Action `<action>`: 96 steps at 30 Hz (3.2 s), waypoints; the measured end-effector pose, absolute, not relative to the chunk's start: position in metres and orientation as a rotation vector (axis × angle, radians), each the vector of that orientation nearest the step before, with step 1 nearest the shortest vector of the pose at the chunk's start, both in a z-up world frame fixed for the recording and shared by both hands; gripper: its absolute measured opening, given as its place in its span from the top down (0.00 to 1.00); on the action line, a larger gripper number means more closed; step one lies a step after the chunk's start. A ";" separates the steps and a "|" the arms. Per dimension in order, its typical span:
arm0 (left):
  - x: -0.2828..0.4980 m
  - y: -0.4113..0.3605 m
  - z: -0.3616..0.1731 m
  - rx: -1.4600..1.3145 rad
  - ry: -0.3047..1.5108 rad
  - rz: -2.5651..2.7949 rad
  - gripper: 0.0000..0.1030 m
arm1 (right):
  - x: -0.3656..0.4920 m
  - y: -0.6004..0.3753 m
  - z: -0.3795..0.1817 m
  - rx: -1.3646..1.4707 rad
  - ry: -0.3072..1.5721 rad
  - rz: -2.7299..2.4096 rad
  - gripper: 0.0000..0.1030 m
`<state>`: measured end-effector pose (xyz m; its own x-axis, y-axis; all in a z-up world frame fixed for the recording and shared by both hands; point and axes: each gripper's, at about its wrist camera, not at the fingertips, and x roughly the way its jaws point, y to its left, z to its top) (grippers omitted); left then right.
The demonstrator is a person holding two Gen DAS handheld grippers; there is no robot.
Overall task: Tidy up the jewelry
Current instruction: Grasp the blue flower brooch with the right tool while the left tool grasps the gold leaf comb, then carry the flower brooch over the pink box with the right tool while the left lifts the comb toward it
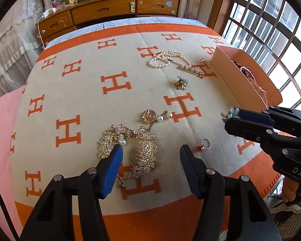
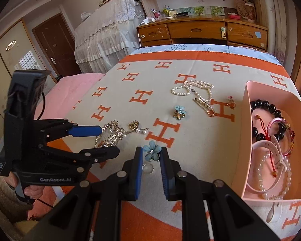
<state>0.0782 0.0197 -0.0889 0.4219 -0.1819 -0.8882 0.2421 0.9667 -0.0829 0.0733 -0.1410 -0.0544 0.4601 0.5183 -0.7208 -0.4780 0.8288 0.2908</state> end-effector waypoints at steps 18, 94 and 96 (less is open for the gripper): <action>0.094 0.014 -0.100 0.112 1.190 -0.191 0.73 | 0.073 -0.169 -0.058 0.134 0.884 0.632 0.84; 0.102 -0.085 -0.090 0.541 1.167 -0.709 0.70 | 0.069 -0.273 -0.035 0.325 0.792 0.454 0.84; 0.100 -0.086 -0.086 0.518 1.152 -0.690 0.70 | 0.068 -0.273 -0.034 0.327 0.787 0.453 0.84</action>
